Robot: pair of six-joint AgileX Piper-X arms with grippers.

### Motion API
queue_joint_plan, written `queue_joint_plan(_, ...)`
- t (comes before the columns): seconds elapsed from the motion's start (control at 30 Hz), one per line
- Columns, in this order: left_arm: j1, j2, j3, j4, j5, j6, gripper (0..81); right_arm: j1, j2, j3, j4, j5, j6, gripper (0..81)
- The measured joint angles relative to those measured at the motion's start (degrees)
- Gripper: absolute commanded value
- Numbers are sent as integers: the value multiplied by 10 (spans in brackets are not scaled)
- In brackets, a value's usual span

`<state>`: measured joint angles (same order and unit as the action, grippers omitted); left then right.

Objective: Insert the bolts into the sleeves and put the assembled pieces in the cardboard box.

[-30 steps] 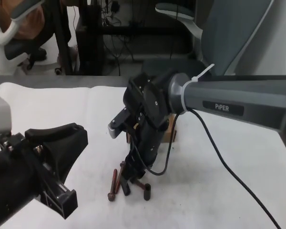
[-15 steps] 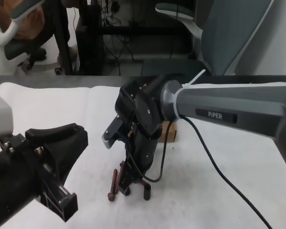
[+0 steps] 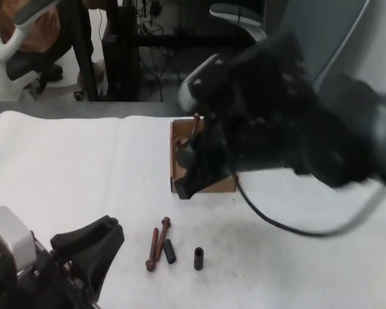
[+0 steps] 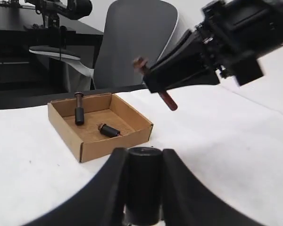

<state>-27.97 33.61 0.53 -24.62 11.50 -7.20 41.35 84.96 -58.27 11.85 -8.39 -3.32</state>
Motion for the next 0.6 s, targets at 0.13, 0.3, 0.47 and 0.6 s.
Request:
queue_joint_plan(0.13, -40, 59, 0, -55, 2, 17, 18, 14, -60, 99, -159, -44, 48, 4)
queue_joint_plan(0.3, -113, 162, 0, -119, -17, 62, 18, 42, -80, 157, -265, -54, 85, 4)
queue_joint_plan(0.47, -145, 254, -2, -201, -55, 72, 18, 74, -80, 171, -304, -59, 89, 4)
queue_joint_plan(0.6, -145, 315, -13, -268, -86, 72, 18, 95, -80, 172, -321, -62, 89, 4)
